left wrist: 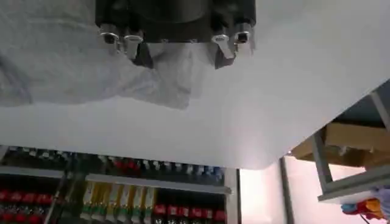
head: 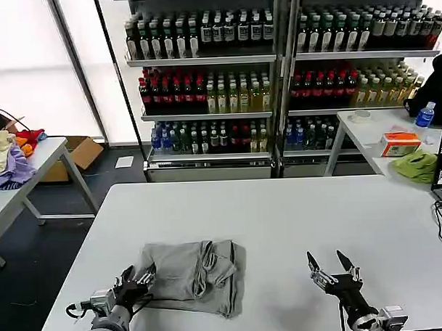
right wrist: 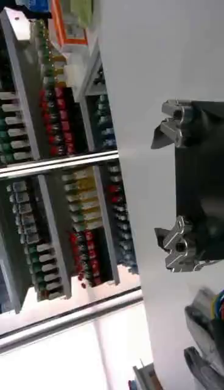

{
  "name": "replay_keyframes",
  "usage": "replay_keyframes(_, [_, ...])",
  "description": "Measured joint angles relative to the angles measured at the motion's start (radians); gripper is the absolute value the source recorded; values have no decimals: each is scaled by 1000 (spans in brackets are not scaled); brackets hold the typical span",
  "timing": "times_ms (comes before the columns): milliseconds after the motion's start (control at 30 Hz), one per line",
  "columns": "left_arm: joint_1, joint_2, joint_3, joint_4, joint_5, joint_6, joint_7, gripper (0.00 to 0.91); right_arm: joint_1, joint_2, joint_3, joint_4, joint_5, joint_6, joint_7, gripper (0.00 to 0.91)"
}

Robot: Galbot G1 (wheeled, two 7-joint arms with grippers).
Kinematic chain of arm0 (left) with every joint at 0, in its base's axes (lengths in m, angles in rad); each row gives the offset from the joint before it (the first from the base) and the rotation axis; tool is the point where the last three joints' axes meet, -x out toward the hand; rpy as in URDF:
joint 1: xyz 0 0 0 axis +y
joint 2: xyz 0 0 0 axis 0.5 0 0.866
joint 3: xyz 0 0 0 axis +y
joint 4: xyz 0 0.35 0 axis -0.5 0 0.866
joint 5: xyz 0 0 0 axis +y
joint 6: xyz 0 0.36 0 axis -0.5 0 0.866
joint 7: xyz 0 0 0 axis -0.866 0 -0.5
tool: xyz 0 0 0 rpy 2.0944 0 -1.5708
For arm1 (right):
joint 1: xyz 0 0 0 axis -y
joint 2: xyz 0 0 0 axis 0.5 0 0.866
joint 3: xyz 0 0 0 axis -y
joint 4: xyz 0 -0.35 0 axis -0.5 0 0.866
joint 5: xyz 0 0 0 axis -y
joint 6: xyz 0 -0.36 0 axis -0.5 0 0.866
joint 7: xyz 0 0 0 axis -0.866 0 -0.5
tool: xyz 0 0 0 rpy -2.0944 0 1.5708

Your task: Fold and organize the clothes.

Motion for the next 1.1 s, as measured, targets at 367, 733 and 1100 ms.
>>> replay_keyframes(367, [9, -11, 6, -6, -58, -18, 2, 20, 7, -1, -9, 3, 1, 1, 1, 907])
replay_keyframes(733, [28, -12, -106, -48, -214, -20, -29, 20, 17, -11, -4, 5, 17, 1, 2, 907])
replay_keyframes(1100, [69, 195, -485, -75, -425, 13, 18, 20, 41, -14, -25, -9, 20, -1, 5, 907])
